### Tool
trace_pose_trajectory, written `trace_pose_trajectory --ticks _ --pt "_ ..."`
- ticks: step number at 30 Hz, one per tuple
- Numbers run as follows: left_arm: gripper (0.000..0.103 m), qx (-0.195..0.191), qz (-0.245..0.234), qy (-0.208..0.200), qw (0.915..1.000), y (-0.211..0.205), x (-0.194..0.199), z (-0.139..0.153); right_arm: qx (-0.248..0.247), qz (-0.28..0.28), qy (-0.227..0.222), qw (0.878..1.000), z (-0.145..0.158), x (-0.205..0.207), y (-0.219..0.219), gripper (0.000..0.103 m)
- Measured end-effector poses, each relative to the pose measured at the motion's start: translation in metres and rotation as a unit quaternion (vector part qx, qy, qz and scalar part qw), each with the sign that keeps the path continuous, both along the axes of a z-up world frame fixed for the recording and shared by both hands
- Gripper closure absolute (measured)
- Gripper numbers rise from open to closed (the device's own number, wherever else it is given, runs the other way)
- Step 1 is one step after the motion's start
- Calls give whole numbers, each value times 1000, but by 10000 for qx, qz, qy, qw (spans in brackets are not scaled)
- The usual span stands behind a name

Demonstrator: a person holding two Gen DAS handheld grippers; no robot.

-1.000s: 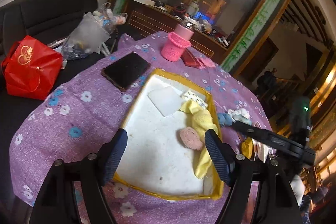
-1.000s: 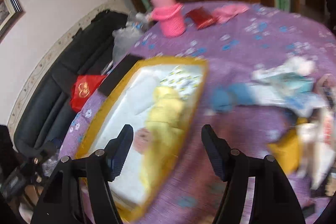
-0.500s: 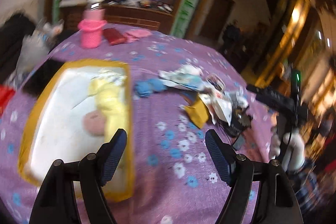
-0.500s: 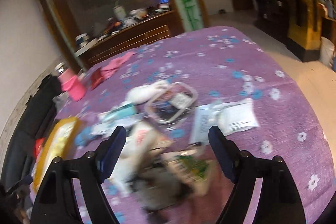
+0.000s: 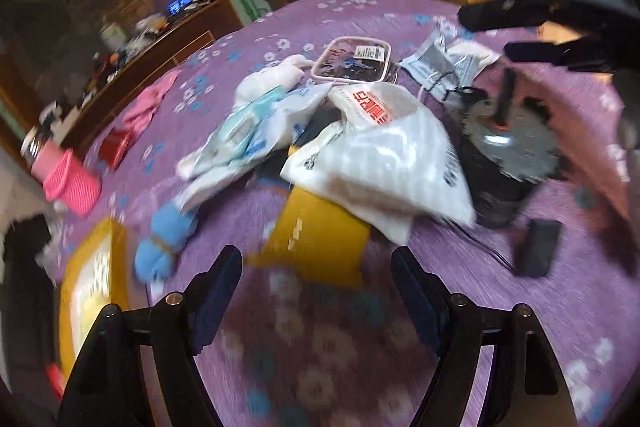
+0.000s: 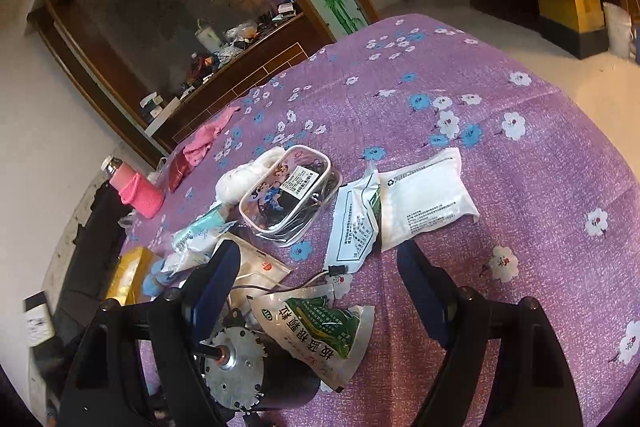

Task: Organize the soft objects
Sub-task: 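Grasp the yellow foil packet with the left tool, then place the yellow packet in the box with left tool while right tool grasps blue cloth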

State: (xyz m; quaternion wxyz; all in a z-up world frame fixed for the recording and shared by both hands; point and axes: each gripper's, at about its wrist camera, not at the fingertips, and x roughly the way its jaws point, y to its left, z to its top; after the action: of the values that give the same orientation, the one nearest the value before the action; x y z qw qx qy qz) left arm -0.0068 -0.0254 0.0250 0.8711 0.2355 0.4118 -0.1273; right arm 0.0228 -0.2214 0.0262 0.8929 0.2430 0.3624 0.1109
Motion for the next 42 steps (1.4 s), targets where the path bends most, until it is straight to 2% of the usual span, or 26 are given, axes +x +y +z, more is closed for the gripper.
trace_pose_trajectory --ticks 2,4,5,6,9,12,17,21,23,25,26,27,28,29,32,37,42 --pt "23 79 23 -33 10000 -4 11 -4 69 -28 33 10000 -1 0 -3 23" --pt "23 -99 81 105 9999 -3 20 -5 136 -42 89 9999 -2 1 -4 23" --pt "33 -252 115 221 9994 -3 23 -5 165 -50 119 9998 -3 1 -5 23" --pt "52 -458 143 328 9983 -2 25 -5 172 -67 136 9997 -3 1 -6 23" --pt "53 -974 355 442 9936 12 18 3 178 -98 144 9997 -4 1 -7 23" --pt "52 -1137 462 447 9914 28 -7 10 143 -116 161 9997 -5 1 -7 23" --pt "50 -1140 582 676 9895 46 -46 8 94 -119 261 9995 -8 3 -5 23" --pt "32 -1002 599 552 9916 43 -50 5 77 -104 292 9995 -10 4 -3 23" --pt "32 -987 627 544 9917 37 -44 2 32 -112 301 9995 -10 4 -3 23" --pt "32 -842 629 590 9927 31 -39 -7 -9 -132 312 9994 -11 4 -2 23" --pt "37 -871 640 536 9927 31 -39 -8 -37 -156 313 9994 -12 4 -3 23" --pt "49 -969 633 546 9918 32 -40 -7 -62 -183 314 9993 -11 4 -3 23" --pt "51 -1044 658 552 9908 33 -41 -5 -91 -209 314 9992 -12 5 -3 23" --pt "54 -1202 696 522 9889 37 -45 0 -124 -230 317 9992 -12 5 -4 23" --pt "55 -1600 782 389 9833 51 -59 15 -149 -243 360 9989 -15 7 -5 23" --pt "55 -2488 804 13 9652 81 -93 53 -208 -169 416 9988 -18 9 -2 23" --pt "55 -3007 903 -436 9484 118 -121 80 -340 -120 411 9985 -20 9 3 23"
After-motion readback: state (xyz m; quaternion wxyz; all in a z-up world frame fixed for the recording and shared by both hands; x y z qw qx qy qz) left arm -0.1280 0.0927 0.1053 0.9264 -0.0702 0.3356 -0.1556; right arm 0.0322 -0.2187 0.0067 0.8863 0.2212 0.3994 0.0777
